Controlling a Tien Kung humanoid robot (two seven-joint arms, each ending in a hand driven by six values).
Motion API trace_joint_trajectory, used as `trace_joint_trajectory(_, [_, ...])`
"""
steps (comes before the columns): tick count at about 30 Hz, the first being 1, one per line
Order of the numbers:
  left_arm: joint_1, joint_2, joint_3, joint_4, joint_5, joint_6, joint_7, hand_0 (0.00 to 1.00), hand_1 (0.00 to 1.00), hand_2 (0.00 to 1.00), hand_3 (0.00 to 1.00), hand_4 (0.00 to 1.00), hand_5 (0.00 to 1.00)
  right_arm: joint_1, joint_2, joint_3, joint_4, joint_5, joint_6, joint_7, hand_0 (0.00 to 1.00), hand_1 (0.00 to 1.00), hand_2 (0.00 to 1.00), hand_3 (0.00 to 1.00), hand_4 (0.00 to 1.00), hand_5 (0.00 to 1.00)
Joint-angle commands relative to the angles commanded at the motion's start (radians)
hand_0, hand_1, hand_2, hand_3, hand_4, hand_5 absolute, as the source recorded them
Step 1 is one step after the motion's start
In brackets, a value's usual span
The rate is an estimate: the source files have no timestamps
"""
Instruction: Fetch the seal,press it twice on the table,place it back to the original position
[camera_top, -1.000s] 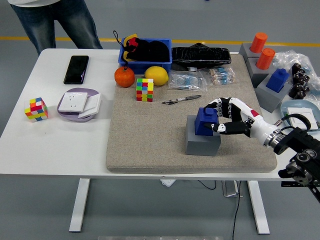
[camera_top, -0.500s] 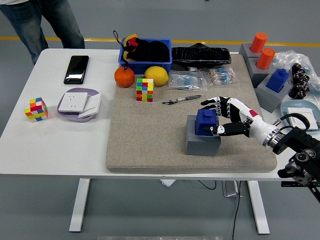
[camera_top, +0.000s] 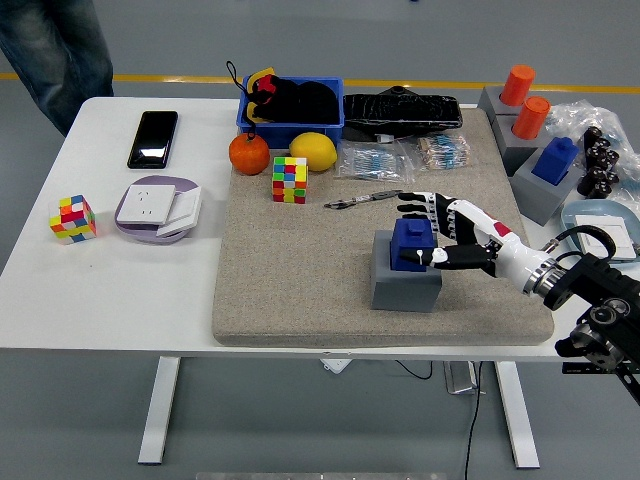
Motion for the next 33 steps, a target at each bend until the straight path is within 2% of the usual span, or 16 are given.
trace_joint_trajectory(1, [0.000, 0.000, 0.000, 0.000, 0.000, 0.000, 0.000, 0.788, 0.748, 0.745, 0.776, 0.798, 0.478, 0.000, 0.000, 0.002, 0.001, -0.007, -0.002, 0.000, 0.994, 0.991, 0.980, 0.998, 0.998, 0.505])
trace_joint_trajectory(6, [-0.002, 0.000, -0.002, 0.000, 0.000, 0.000, -0.001, 0.788, 0.748, 0.745, 0.776, 0.798, 0.478, 0.002, -0.007, 0.018, 0.005, -0.019, -0.012, 0.002, 0.994, 0.991, 0.980, 0.998, 0.998, 0.505])
trace_joint_trajectory(7, [-0.003, 0.001, -0.002, 0.000, 0.000, 0.000, -0.001, 0.788, 0.748, 0.745, 0.776, 0.798, 0.478, 0.003, -0.012, 0.024, 0.008, -0.020, -0.015, 0.001, 0.998, 0.997, 0.988, 0.998, 0.998, 0.603])
trace_joint_trajectory(12, [-0.003, 0.004, -0.005, 0.000, 0.000, -0.001, -0.001, 0.788, 0.748, 0.745, 0.776, 0.798, 0.478, -0.008, -0.045, 0.081, 0.031, -0.059, -0.018, -0.025, 0.998, 0.997, 0.988, 0.998, 0.998, 0.603])
trace_joint_trajectory(13, [-0.003, 0.004, -0.005, 0.000, 0.000, -0.001, -0.001, 0.788, 0.747, 0.745, 0.775, 0.798, 0.478, -0.011, -0.053, 0.095, 0.034, -0.071, -0.017, -0.030, 0.998, 0.998, 0.993, 0.998, 0.998, 0.700])
trace_joint_trajectory(21, [0.000, 0.011, -0.003, 0.002, -0.001, 0.000, -0.001, 0.788, 0.748, 0.745, 0.776, 0.800, 0.478, -0.078, -0.176, 0.279, 0.025, -0.173, -0.011, -0.083, 0.998, 0.993, 0.987, 0.998, 0.998, 0.727])
trace_joint_trajectory(24, [0.002, 0.012, 0.000, 0.002, -0.002, -0.001, 0.000, 0.788, 0.748, 0.745, 0.776, 0.800, 0.478, -0.104, -0.199, 0.343, 0.014, -0.185, -0.023, -0.095, 0.998, 0.993, 0.987, 0.998, 0.998, 0.727])
trace_joint_trajectory(25, [0.002, 0.012, 0.000, 0.002, -0.002, 0.000, 0.000, 0.788, 0.747, 0.745, 0.776, 0.800, 0.478, -0.113, -0.206, 0.364, 0.008, -0.192, -0.035, -0.095, 0.981, 0.948, 0.923, 0.905, 0.998, 0.776])
trace_joint_trajectory(30, [0.002, 0.015, -0.003, 0.001, 0.001, 0.001, -0.001, 0.788, 0.747, 0.745, 0.776, 0.800, 0.478, -0.153, -0.228, 0.439, -0.017, -0.188, -0.061, -0.093, 0.981, 0.948, 0.923, 0.905, 0.998, 0.776])
trace_joint_trajectory(31, [0.001, 0.015, -0.005, 0.001, 0.002, 0.001, -0.002, 0.788, 0.748, 0.745, 0.776, 0.799, 0.478, -0.160, -0.232, 0.451, -0.020, -0.188, -0.061, -0.095, 0.943, 0.897, 0.864, 0.853, 0.998, 0.780])
trace_joint_trajectory(33, [-0.001, 0.014, -0.007, 0.000, 0.004, 0.001, -0.001, 0.788, 0.748, 0.745, 0.776, 0.799, 0.478, -0.173, -0.242, 0.478, -0.028, -0.199, -0.060, -0.101, 0.943, 0.897, 0.864, 0.853, 0.998, 0.780])
